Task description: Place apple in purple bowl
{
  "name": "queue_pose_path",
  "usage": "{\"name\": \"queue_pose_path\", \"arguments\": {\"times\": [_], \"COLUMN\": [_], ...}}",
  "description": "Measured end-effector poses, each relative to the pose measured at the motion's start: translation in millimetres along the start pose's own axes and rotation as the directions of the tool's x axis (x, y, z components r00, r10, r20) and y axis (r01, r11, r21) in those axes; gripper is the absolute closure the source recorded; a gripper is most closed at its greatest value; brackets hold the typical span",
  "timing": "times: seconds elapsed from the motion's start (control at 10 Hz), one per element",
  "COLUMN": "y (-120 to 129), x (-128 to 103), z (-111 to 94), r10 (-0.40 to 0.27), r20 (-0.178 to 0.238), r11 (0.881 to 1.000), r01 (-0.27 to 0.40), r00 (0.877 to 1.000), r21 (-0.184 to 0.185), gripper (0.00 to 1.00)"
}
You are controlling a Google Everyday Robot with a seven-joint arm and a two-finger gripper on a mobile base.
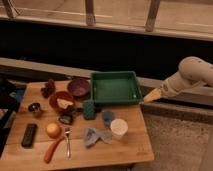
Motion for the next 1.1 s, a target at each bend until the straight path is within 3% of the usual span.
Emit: {"name": "queue_pose_path", "arguments": {"times": [0.3, 0.5, 0.7, 0.9, 1.0, 1.1], "y": [23.7, 59.2, 107.2, 170.6, 187.7, 188.8], "x": [-23.4, -51.5, -77.8, -98.3, -101.2, -101.1], "z": [-12.1, -15.2, -14.8, -7.8, -6.0, -5.5], "r10": [-0.082, -0.150, -0.234, -0.342, -0.370, -0.373], "r20": [0.077, 0.124, 0.167, 0.195, 0.201, 0.201], "r11": [0.994, 0.979, 0.951, 0.903, 0.889, 0.888], "r01": [0.087, 0.164, 0.262, 0.379, 0.408, 0.411], "r00": [0.994, 0.981, 0.958, 0.919, 0.907, 0.906], "r21": [-0.066, -0.120, -0.167, -0.201, -0.206, -0.206], "gripper": [0.20, 0.20, 0.20, 0.20, 0.20, 0.20]}}
